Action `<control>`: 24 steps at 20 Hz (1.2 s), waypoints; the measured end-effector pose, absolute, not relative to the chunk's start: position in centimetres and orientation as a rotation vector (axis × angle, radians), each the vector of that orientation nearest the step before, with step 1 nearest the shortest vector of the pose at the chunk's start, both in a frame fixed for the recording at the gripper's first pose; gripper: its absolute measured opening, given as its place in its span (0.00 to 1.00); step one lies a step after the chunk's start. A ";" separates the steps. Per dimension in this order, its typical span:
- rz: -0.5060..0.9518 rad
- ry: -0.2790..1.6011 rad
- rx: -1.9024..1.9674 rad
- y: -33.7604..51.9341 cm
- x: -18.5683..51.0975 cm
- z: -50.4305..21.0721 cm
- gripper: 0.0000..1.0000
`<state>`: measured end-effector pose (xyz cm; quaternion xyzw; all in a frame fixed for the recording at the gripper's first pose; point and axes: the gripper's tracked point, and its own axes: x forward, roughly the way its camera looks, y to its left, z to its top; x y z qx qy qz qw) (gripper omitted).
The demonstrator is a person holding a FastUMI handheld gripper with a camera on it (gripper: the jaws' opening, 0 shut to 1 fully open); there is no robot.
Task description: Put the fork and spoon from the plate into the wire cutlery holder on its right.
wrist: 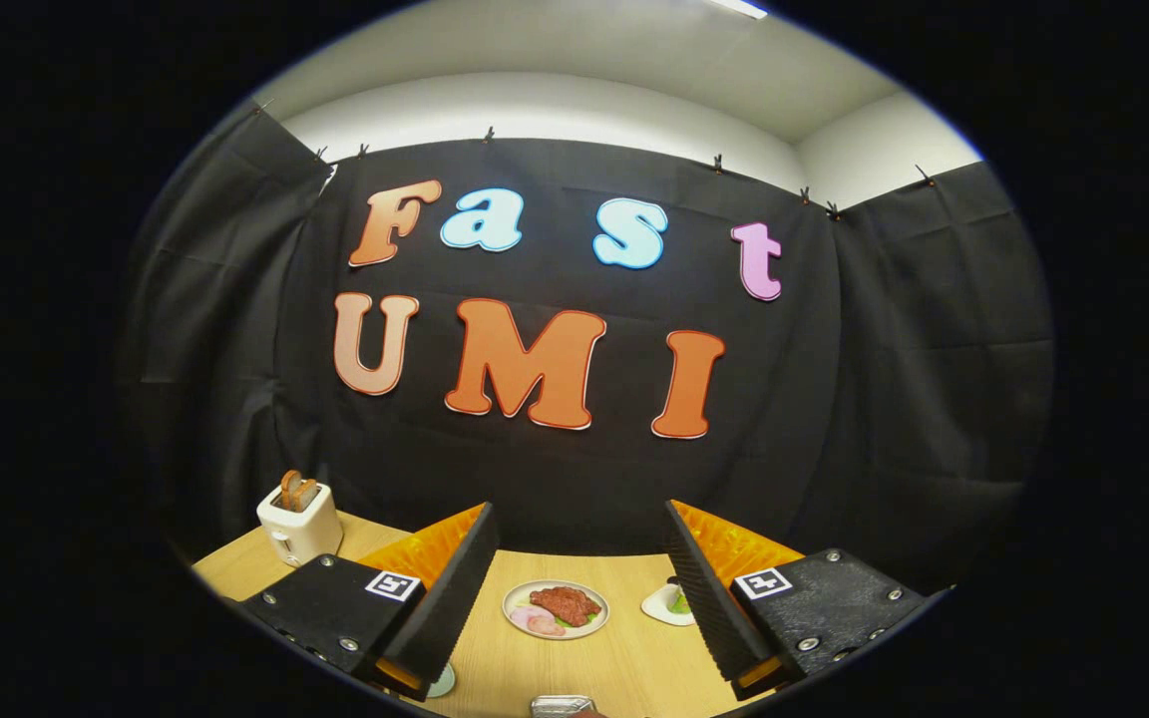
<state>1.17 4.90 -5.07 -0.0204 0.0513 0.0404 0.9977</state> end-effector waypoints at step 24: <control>0.453 0.956 -0.134 23.2 -6.2 -33.2 0.98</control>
